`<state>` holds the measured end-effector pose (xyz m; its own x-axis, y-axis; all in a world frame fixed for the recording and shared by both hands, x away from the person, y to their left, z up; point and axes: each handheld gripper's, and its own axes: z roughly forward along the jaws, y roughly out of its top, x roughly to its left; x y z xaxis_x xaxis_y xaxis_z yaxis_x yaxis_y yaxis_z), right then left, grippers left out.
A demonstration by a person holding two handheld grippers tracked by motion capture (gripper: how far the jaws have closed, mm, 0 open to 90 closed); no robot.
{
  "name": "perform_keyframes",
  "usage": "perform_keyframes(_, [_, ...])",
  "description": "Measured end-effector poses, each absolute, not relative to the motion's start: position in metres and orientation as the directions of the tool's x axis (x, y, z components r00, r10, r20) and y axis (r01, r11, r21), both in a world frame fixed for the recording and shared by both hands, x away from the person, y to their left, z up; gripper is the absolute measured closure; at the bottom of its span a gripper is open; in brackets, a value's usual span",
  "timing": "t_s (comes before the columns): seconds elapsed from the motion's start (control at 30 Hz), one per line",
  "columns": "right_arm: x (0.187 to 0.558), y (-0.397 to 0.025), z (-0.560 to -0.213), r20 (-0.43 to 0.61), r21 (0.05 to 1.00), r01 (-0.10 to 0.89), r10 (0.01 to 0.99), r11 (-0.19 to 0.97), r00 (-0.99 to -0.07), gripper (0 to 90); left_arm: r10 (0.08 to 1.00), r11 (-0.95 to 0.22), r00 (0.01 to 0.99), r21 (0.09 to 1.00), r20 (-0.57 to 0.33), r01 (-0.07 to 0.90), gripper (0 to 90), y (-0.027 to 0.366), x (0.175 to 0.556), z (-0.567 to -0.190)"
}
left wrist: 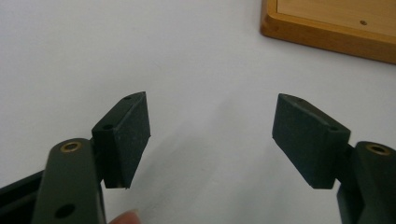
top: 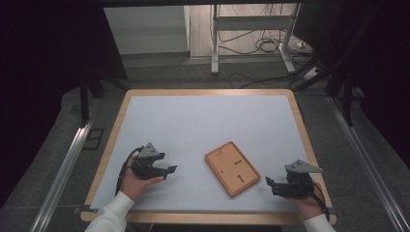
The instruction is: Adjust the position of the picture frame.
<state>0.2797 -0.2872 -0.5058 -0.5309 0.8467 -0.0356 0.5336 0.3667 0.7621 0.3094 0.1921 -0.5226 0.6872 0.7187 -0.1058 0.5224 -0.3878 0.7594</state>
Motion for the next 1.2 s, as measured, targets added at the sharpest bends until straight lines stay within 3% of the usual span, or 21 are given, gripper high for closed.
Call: perform_keyframes(1.2, [0.277, -0.287, -0.507, -0.042, 0.767, 0.527, 0.848, 0.366, -0.528, 14.5, 0.662, -0.44, 0.743, 0.751, -0.099, 0.492, 28.4, 0.131, 0.338, -0.498])
